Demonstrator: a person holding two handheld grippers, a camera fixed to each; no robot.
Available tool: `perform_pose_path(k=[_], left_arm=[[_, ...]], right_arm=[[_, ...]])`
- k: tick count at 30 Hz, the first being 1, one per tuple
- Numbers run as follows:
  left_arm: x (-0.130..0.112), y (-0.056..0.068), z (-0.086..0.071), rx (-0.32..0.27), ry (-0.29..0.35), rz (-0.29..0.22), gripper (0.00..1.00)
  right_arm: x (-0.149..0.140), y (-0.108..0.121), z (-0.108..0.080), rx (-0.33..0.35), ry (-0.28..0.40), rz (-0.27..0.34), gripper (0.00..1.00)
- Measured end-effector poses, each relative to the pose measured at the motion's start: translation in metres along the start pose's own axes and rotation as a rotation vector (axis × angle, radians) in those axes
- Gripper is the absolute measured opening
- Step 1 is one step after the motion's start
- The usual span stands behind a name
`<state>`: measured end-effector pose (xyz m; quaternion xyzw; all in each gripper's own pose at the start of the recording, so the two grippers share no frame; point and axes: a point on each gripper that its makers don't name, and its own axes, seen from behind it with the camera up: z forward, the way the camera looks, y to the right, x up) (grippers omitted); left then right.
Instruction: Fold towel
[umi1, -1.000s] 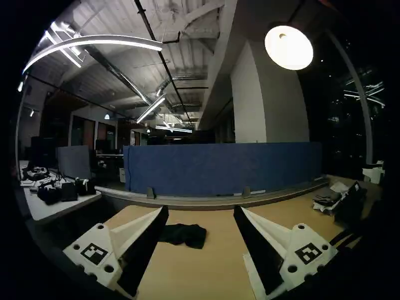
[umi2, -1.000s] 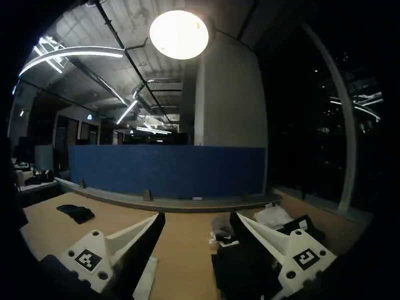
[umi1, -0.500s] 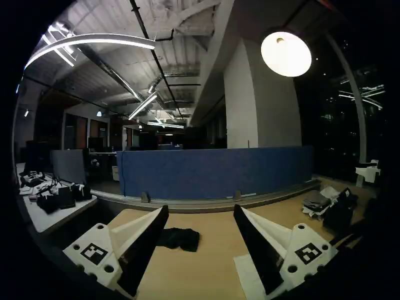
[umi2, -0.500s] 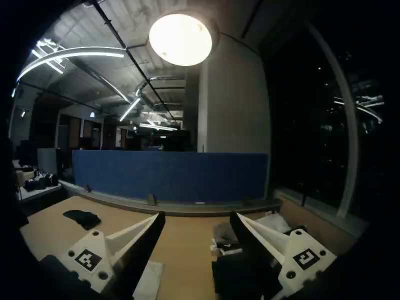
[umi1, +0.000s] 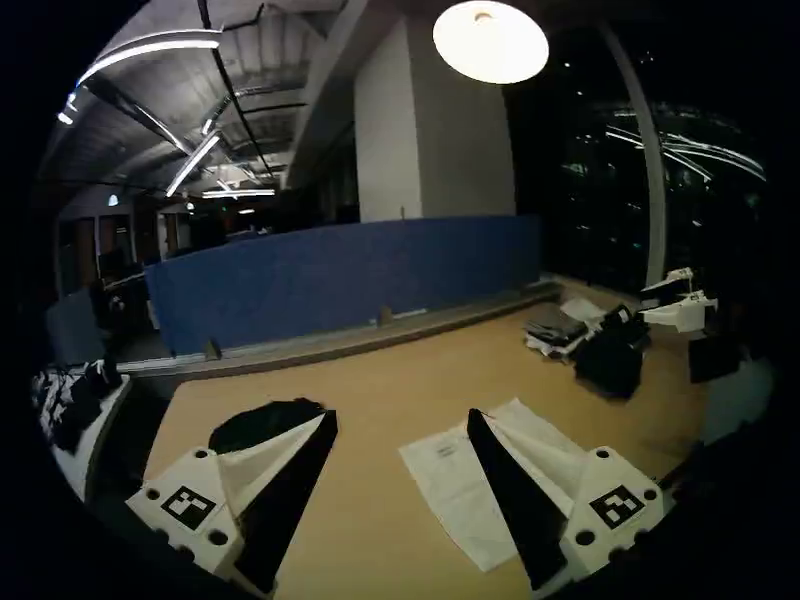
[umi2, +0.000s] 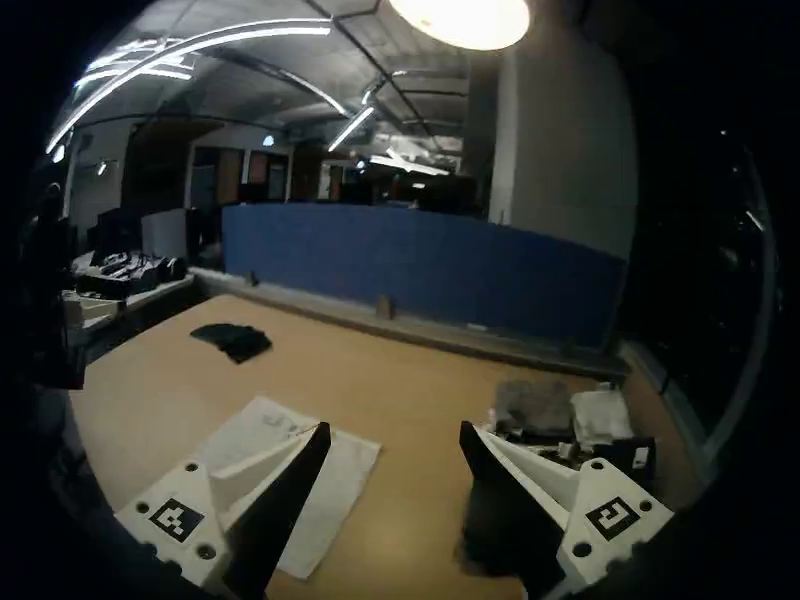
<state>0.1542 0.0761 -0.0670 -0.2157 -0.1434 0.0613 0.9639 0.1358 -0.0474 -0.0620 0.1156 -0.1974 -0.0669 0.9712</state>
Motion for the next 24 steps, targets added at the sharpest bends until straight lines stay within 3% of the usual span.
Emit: perform_pose_path(k=[4, 8, 24], left_arm=[[-0.025, 0.021, 0.003, -0.098, -0.098, 0.030, 0.97], [-0.043, 0.030, 0.004, -0.141, -0.159, 0.051, 0.97], [-0.105, 0.045, 0.013, -0.187, -0.253, 0.056, 0.97]], right_arm=[[-0.021, -0.022, -0.002, 0.099, -0.099, -0.034, 1.00], [-0.036, -0.035, -0.004, 0.141, -0.151, -0.081, 1.00], [-0.078, -0.068, 0.005, 0.212, -0.224, -0.107, 1.00]])
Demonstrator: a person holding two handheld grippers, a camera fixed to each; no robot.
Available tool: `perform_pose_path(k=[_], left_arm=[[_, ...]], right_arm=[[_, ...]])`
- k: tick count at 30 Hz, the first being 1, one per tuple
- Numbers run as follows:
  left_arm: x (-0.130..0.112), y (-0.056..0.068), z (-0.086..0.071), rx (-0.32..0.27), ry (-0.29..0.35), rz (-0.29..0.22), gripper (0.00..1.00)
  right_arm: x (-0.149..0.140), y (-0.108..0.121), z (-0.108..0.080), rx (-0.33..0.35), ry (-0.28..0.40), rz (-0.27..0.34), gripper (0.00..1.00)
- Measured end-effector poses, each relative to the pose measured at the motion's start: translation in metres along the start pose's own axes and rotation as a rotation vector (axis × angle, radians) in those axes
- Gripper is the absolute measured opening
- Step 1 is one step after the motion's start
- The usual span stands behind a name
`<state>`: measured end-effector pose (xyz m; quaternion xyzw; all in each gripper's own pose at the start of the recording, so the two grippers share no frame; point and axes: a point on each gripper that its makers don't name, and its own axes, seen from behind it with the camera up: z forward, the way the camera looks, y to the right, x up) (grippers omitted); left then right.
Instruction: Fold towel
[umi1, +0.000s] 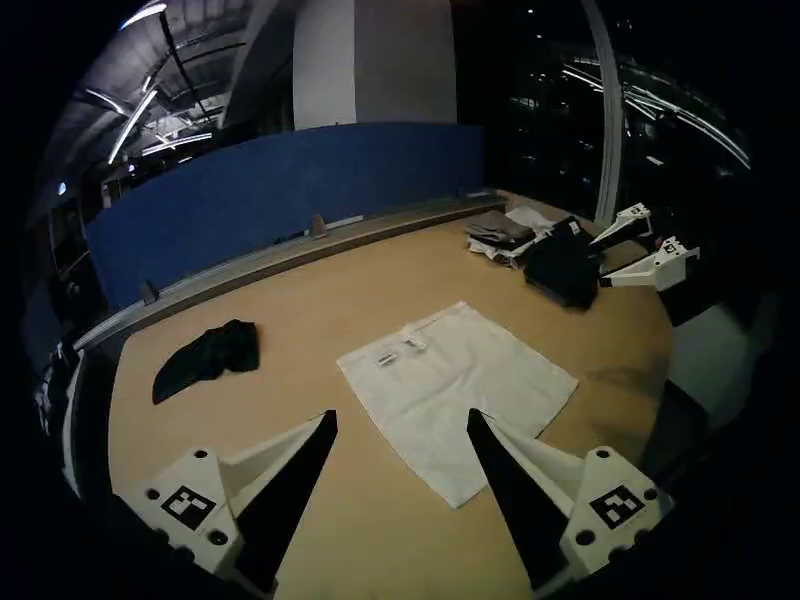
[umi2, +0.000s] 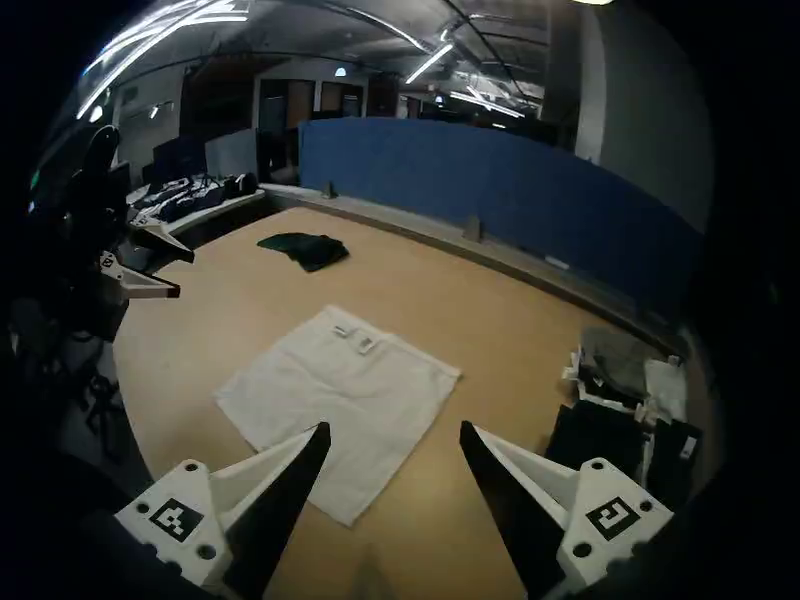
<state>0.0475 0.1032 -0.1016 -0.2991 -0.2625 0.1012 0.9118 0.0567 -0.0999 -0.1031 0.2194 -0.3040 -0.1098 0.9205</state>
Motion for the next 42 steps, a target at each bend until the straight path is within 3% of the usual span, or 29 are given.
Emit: perform_pose_path(k=[23, 32, 42], left_arm=[[-0.096, 0.036, 0.048, -0.063, -0.139, -0.002, 0.96], [-0.124, 0.048, 0.060, -0.082, -0.189, 0.014, 0.96], [-0.138, 0.057, 0.067, -0.101, -0.221, 0.012, 0.94]], right_arm=[[-0.091, -0.042, 0.052, 0.081, -0.122, 0.009, 1.00], [-0.116, -0.049, 0.068, 0.097, -0.149, 0.033, 1.00], [-0.139, -0.055, 0.075, 0.106, -0.181, 0.037, 0.99]])
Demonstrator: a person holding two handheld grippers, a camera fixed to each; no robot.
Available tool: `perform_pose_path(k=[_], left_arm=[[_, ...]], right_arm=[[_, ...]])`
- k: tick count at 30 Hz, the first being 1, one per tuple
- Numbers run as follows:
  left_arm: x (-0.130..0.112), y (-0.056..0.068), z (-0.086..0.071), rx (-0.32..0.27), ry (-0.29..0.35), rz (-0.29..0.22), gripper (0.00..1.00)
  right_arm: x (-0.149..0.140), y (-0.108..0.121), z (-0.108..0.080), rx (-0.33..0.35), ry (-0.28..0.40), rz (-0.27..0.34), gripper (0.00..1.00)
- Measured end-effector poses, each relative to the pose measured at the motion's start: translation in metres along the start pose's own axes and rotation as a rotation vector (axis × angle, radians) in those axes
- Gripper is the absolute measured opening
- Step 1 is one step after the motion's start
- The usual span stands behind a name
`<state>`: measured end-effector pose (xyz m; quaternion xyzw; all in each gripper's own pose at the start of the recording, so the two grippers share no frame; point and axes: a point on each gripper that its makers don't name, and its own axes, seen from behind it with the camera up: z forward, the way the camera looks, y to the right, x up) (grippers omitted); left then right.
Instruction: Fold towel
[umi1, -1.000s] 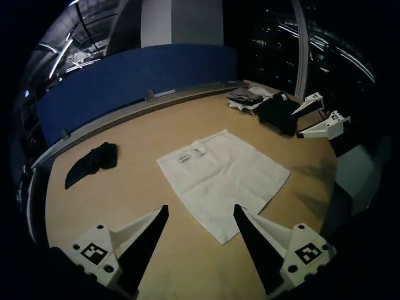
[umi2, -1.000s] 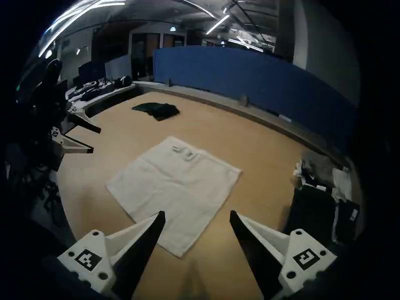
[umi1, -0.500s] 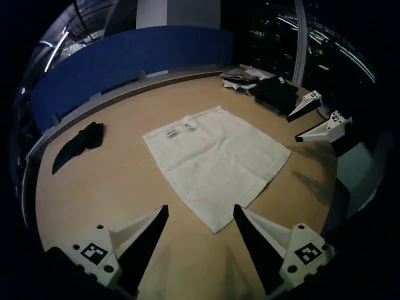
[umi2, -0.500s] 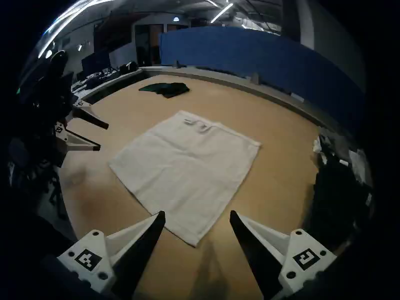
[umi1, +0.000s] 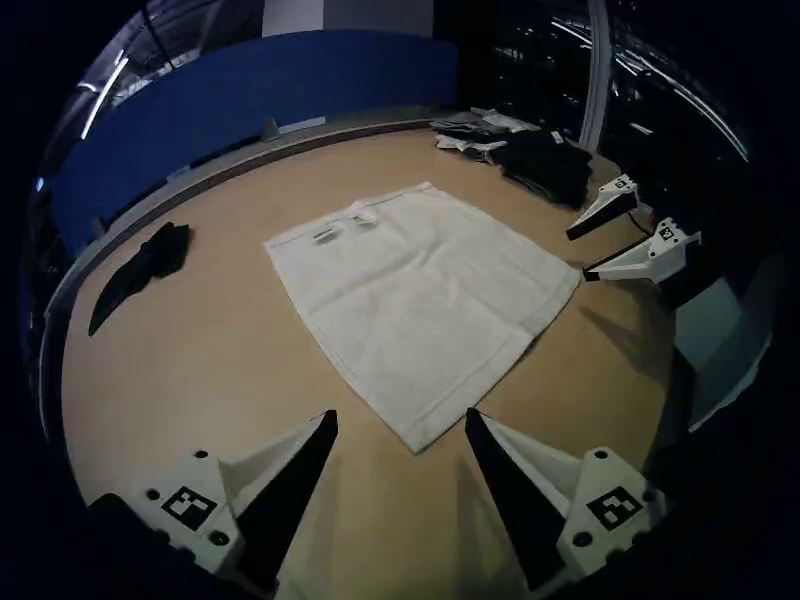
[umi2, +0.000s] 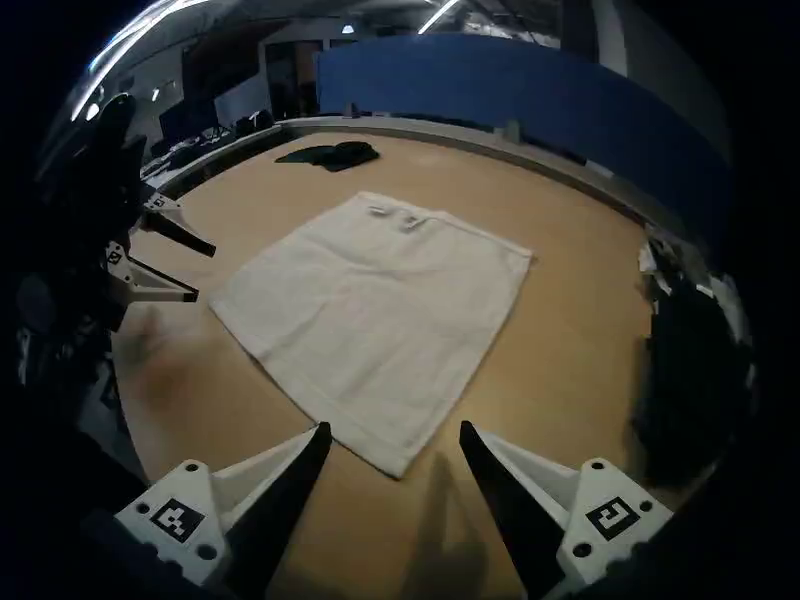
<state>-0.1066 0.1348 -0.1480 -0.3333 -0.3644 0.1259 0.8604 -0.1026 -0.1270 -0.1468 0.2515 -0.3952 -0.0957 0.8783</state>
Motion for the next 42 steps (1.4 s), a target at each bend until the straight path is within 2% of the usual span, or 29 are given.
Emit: perform_pose_path(k=[4, 8, 14, 16, 19, 20, 22, 27, 30, 35, 42], left_arm=[[-0.004, 0.005, 0.005, -0.009, -0.014, 0.007, 0.91], [-0.006, 0.008, 0.007, -0.013, -0.020, 0.022, 0.87], [-0.008, 0.011, 0.009, -0.015, -0.030, 0.024, 0.79], [-0.010, 0.012, 0.010, -0.016, -0.038, 0.025, 0.75], [-0.015, 0.014, 0.011, -0.017, -0.061, 0.030, 0.61], [-0.017, 0.015, 0.012, -0.018, -0.071, 0.033, 0.56], [-0.021, 0.015, 0.013, -0.015, -0.085, 0.038, 0.52], [-0.026, 0.019, 0.015, -0.022, -0.106, 0.036, 0.45], [-0.025, 0.017, 0.016, -0.012, -0.107, 0.031, 0.39], [-0.025, 0.016, 0.017, -0.007, -0.110, 0.038, 0.36], [-0.024, 0.017, 0.018, 0.005, -0.110, 0.058, 0.33]], right_arm=[[-0.009, -0.002, 0.002, 0.010, -0.018, -0.005, 0.85], [-0.012, 0.000, 0.004, -0.002, -0.023, 0.001, 0.79], [-0.019, -0.002, 0.003, 0.011, -0.043, 0.009, 0.59], [-0.022, -0.002, 0.003, 0.010, -0.050, 0.007, 0.50], [-0.024, -0.001, 0.003, 0.008, -0.056, 0.007, 0.40], [-0.025, -0.001, 0.004, 0.006, -0.057, 0.008, 0.38], [-0.026, -0.001, 0.004, 0.008, -0.058, 0.012, 0.38], [-0.028, -0.001, 0.005, 0.008, -0.061, 0.013, 0.38], [-0.029, 0.001, 0.005, -0.002, -0.063, 0.010, 0.38], [-0.031, 0.001, 0.006, -0.001, -0.069, 0.014, 0.38], [-0.031, 0.005, 0.007, -0.014, -0.073, 0.023, 0.25]])
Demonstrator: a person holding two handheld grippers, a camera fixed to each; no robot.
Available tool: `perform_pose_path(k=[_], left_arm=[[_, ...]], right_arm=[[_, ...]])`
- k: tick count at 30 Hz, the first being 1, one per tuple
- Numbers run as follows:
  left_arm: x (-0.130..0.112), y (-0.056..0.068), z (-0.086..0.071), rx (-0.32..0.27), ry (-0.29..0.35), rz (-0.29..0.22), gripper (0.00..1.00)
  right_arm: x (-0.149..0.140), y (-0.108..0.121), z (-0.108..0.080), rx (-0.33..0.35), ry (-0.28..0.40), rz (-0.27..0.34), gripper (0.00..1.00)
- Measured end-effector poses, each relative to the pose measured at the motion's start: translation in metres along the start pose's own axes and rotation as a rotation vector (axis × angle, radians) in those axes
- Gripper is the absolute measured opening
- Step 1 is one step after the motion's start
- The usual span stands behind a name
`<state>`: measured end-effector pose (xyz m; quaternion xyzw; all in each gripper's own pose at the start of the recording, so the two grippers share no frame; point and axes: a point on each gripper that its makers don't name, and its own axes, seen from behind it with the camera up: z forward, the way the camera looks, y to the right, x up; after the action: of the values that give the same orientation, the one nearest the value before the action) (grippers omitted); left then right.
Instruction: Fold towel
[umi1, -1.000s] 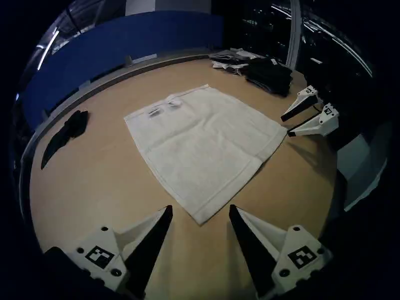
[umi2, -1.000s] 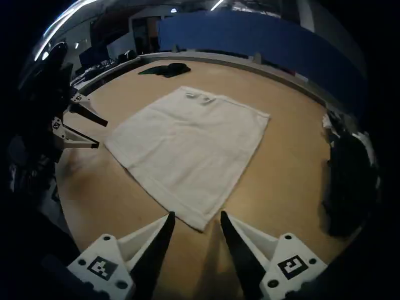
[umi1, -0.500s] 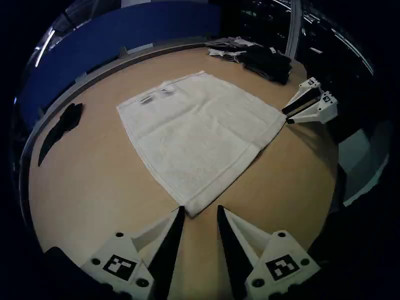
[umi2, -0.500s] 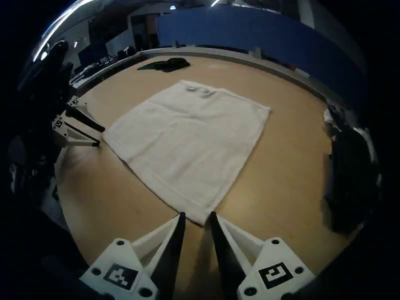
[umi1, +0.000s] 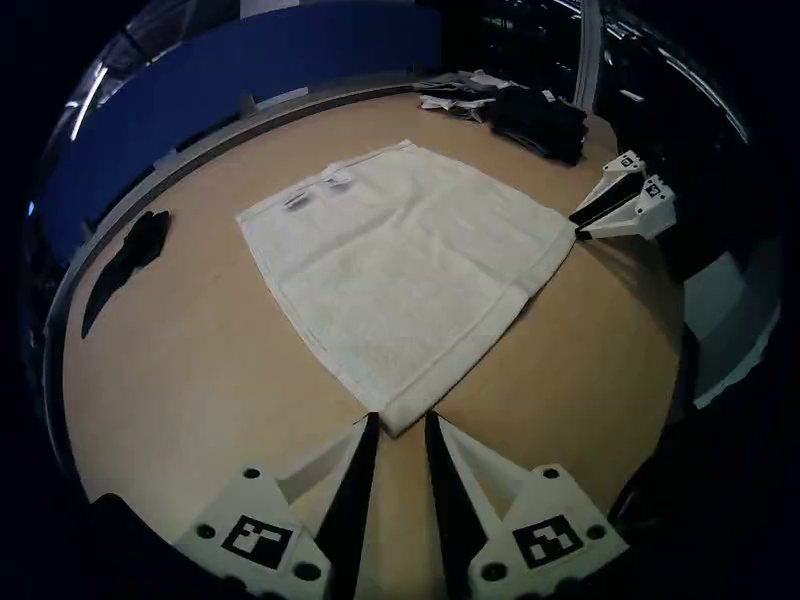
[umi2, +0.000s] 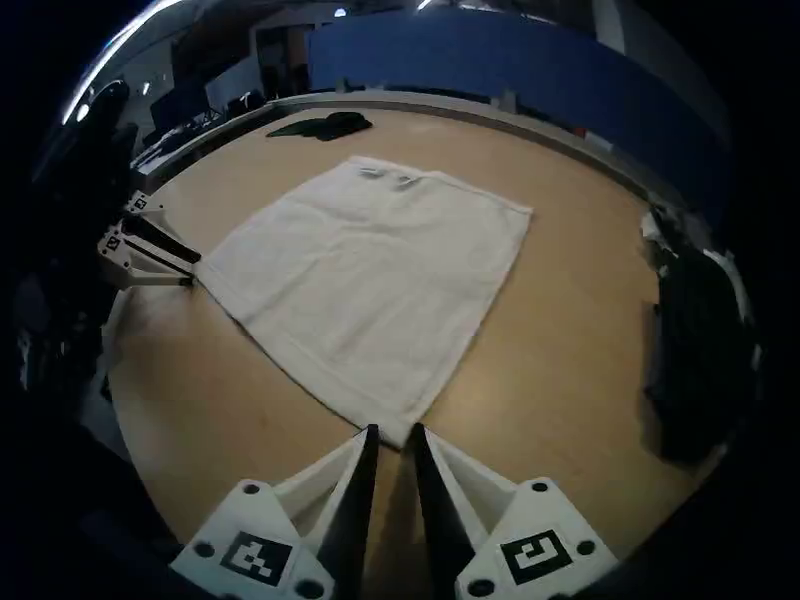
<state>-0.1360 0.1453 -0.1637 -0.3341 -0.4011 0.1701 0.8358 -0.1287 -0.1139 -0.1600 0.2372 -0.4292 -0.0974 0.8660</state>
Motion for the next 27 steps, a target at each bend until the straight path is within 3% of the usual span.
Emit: perform_pose_path(k=[8, 16, 27], left_arm=[[0.0006, 0.0010, 0.0007, 0.007, -0.003, 0.013, 0.18], [0.0009, -0.0022, 0.0000, 0.013, -0.005, 0.003, 0.07], [0.0011, -0.0055, -0.0009, 0.014, -0.008, -0.009, 0.06]], right_arm=[[-0.0005, 0.0012, -0.0006, -0.007, -0.002, 0.002, 0.14], [-0.0003, -0.0011, -0.0026, 0.007, -0.004, 0.000, 0.09], [0.0004, 0.0003, -0.0058, 0.010, -0.003, 0.003, 0.08]])
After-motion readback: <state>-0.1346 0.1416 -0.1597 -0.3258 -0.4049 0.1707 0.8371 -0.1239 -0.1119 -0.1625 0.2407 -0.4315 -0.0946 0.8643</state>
